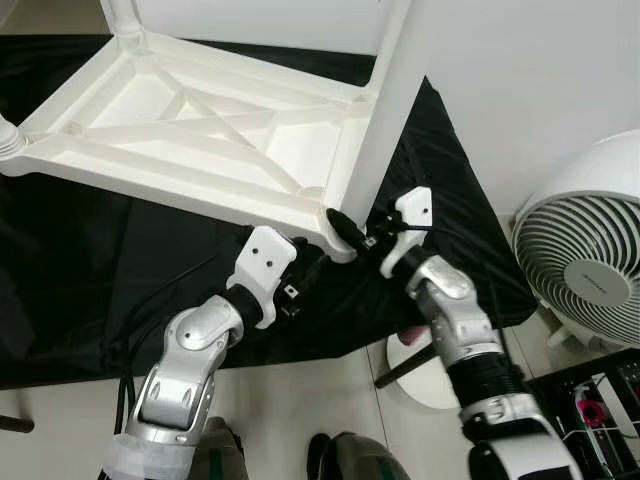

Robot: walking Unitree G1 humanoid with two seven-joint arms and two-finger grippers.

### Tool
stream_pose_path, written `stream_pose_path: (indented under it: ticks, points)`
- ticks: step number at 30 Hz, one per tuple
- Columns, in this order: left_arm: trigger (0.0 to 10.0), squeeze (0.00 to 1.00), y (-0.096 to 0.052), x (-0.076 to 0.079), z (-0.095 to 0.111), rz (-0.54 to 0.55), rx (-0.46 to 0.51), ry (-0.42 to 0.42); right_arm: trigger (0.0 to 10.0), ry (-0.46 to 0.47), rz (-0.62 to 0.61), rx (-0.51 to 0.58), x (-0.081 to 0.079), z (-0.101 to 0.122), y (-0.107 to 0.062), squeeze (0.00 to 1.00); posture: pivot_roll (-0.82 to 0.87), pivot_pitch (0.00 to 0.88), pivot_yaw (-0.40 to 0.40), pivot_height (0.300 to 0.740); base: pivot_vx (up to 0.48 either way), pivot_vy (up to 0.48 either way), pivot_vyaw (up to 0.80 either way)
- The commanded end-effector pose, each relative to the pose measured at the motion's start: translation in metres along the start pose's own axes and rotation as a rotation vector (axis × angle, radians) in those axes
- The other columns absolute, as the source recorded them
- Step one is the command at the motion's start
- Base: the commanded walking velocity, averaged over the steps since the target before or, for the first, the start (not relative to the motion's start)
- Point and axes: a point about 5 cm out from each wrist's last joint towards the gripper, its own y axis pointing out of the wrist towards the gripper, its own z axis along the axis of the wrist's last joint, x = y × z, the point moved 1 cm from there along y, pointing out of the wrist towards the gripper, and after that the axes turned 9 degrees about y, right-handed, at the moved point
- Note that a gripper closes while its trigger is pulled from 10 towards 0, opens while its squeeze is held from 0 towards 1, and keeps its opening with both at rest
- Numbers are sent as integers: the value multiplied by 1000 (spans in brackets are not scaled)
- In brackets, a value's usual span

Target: Building children table

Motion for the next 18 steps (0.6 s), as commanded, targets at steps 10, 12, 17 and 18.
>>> stream_pose_path:
  ticks: [10, 12, 17, 18]
  points:
    - [10000, 0, -5, -27, -7, 222, -17, 61, 10000, 56, -318, 77, -9, 5, -4, 0, 48, 113, -111, 740, 0, 0, 0]
    - [10000, 0, -5, -31, -6, 234, -12, 71, 10000, 69, -292, 80, -15, 4, -3, 1000, 50, 111, -113, 740, 0, 0, 0]
    - [10000, 0, -4, -36, -7, 242, -14, 59, 10000, 85, -252, 74, -15, 6, -3, 1000, 50, 95, -108, 740, 0, 0, 0]
    - [10000, 0, -3, -34, -5, 227, 0, 35, 10000, 80, -216, 72, -13, 8, -4, 1000, 53, 97, -103, 740, 0, 0, 0]
